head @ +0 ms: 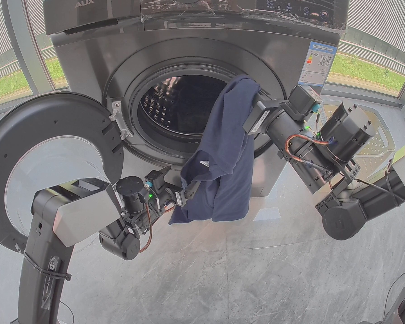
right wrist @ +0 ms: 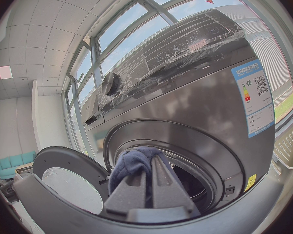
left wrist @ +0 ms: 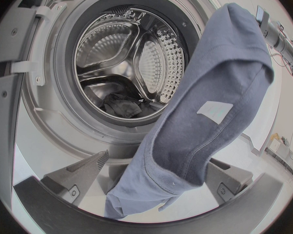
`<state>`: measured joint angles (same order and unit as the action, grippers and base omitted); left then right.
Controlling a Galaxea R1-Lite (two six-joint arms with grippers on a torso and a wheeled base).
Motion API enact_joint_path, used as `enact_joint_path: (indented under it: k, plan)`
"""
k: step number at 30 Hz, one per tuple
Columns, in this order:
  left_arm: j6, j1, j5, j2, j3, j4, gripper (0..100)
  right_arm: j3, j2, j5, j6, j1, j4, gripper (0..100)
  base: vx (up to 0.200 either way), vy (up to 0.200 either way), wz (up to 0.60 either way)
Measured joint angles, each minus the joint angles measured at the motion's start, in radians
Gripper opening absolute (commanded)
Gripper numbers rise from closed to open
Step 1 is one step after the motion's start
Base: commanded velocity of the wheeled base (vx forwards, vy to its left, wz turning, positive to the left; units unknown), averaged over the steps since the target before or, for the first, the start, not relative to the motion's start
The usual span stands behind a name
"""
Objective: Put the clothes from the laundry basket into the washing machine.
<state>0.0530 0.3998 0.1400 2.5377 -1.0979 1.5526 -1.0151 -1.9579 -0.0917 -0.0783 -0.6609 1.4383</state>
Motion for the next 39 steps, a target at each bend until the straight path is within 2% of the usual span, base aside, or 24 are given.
enact_joint_path:
  k: [10, 11, 23, 30, 34, 39]
  plan:
    - [0.003, 0.013, -0.006, 0.096, -0.112, -0.006, 100, -0.005, 0.001, 0.000, 0.000, -0.011, -0.005, 0, 0.000, 0.000, 0.00]
    - [0.003, 0.013, -0.007, 0.104, -0.125, -0.007, 0, -0.003, 0.002, 0.000, 0.000, -0.013, -0.004, 0, 0.000, 0.000, 0.00]
    - [0.006, 0.007, -0.013, 0.132, -0.209, -0.007, 0, 0.008, 0.007, -0.002, -0.001, -0.021, 0.004, 0, 0.000, 0.000, 0.00]
    - [0.010, -0.001, -0.013, 0.097, -0.210, -0.003, 0, 0.046, 0.009, -0.002, -0.009, -0.021, 0.006, 0, 0.000, 0.000, 0.00]
    - [0.011, -0.005, -0.012, 0.013, -0.157, -0.003, 0, 0.088, 0.012, -0.003, -0.012, -0.018, 0.010, 0, 0.000, 0.000, 0.00]
    - [0.013, -0.007, -0.008, -0.153, 0.015, 0.000, 0, 0.140, 0.016, -0.007, -0.030, -0.012, 0.042, 0, 0.000, 0.000, 0.00]
